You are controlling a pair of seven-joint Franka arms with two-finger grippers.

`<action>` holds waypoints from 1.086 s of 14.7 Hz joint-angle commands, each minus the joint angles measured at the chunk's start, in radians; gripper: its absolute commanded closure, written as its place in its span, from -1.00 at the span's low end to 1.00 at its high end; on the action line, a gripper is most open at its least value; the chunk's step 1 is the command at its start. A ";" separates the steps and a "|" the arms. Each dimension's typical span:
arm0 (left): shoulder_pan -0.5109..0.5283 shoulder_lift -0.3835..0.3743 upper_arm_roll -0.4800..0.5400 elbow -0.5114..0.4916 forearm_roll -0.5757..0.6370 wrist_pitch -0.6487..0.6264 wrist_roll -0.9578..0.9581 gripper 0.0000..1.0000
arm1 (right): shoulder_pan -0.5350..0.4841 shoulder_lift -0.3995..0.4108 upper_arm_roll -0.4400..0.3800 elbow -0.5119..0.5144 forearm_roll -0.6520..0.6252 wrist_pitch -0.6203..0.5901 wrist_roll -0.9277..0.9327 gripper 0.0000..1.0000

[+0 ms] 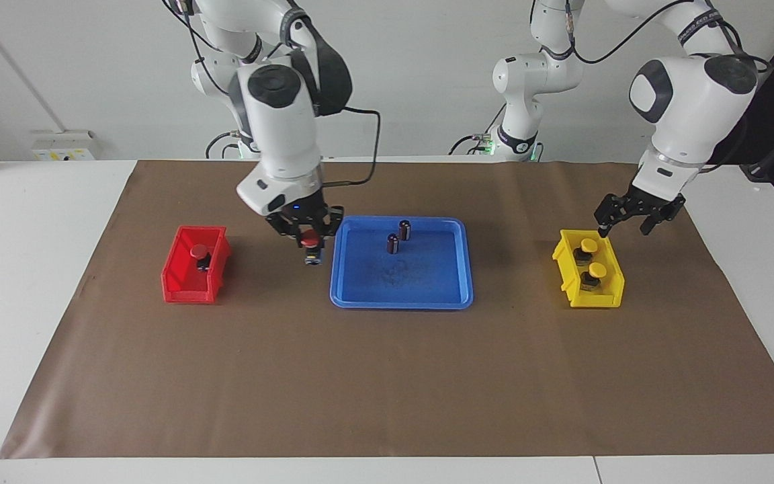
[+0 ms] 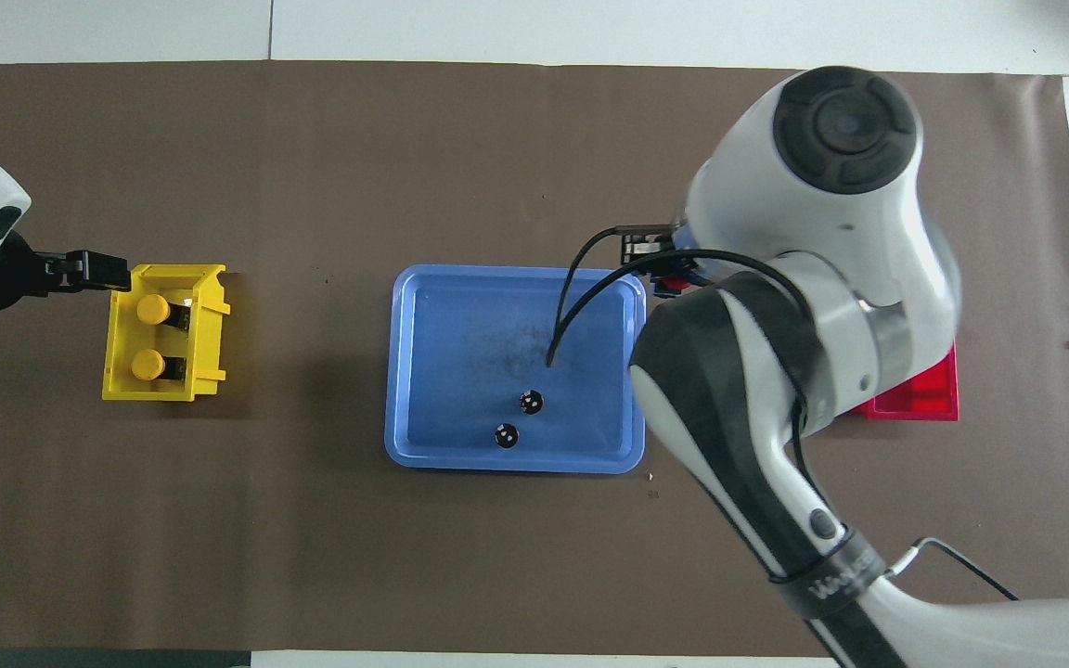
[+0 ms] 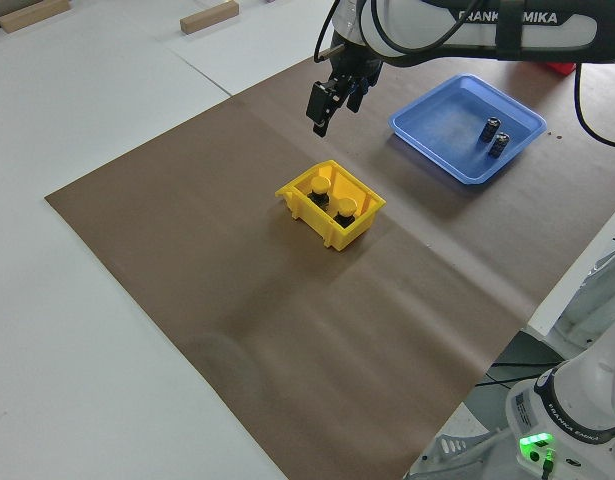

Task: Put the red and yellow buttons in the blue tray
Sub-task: 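Carry the red button into the blue tray while the left gripper reaches the yellow bin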

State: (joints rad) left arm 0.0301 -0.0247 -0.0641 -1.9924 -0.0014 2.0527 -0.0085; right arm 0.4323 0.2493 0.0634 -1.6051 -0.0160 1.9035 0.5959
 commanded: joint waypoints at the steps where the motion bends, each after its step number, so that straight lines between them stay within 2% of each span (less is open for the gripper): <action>1: 0.011 0.034 -0.005 -0.037 0.017 0.076 -0.015 -0.42 | 0.052 0.062 -0.007 0.002 0.013 0.083 0.089 0.92; 3: 0.011 0.040 -0.005 -0.092 0.017 0.171 -0.019 -0.36 | 0.109 0.120 -0.007 0.001 0.011 0.141 0.154 0.91; 6: 0.011 0.084 -0.005 -0.101 0.017 0.210 -0.018 -0.36 | 0.152 0.171 -0.007 -0.010 -0.002 0.179 0.211 0.85; 12: 0.013 0.094 -0.005 -0.138 0.017 0.239 -0.022 -0.36 | 0.155 0.170 -0.007 -0.105 -0.002 0.236 0.214 0.71; 14: 0.019 0.098 -0.005 -0.143 0.017 0.245 -0.021 -0.36 | 0.154 0.169 -0.007 -0.105 -0.002 0.239 0.213 0.24; 15: 0.019 0.106 -0.005 -0.147 0.017 0.259 -0.019 -0.36 | 0.154 0.169 -0.007 -0.107 -0.002 0.243 0.214 -0.18; 16: 0.019 0.106 -0.005 -0.158 0.017 0.271 -0.019 -0.36 | 0.154 0.169 -0.007 -0.108 -0.002 0.247 0.216 -0.36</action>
State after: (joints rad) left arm 0.0380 0.0816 -0.0640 -2.1167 -0.0014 2.2726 -0.0124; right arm 0.5896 0.4413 0.0555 -1.6833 -0.0169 2.1252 0.7967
